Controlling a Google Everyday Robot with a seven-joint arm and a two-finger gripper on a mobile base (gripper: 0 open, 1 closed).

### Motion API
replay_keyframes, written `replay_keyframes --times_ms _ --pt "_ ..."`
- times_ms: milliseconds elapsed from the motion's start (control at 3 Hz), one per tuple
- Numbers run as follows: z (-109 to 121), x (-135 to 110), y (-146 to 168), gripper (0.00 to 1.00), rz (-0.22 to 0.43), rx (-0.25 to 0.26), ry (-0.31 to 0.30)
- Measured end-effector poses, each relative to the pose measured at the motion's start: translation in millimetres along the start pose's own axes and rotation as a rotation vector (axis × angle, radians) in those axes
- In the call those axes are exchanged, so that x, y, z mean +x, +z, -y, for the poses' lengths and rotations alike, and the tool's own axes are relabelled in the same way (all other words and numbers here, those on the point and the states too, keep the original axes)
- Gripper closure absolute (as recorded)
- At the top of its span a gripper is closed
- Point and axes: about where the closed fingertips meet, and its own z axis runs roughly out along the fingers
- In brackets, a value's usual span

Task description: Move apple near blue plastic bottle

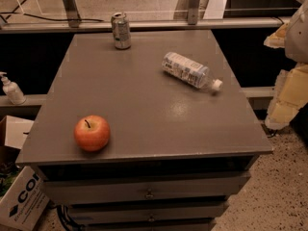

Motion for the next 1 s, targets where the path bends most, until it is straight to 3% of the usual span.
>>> replay_keyframes --times_ms 333,667,1000 --pt "0.0 0.0 0.0 0.00 0.000 0.000 0.000" --pt "-2.8 -5.2 9.9 0.00 0.077 -0.025 0.028" --pt "-13.7 -22.7 37.5 0.00 0.217 -0.074 0.049"
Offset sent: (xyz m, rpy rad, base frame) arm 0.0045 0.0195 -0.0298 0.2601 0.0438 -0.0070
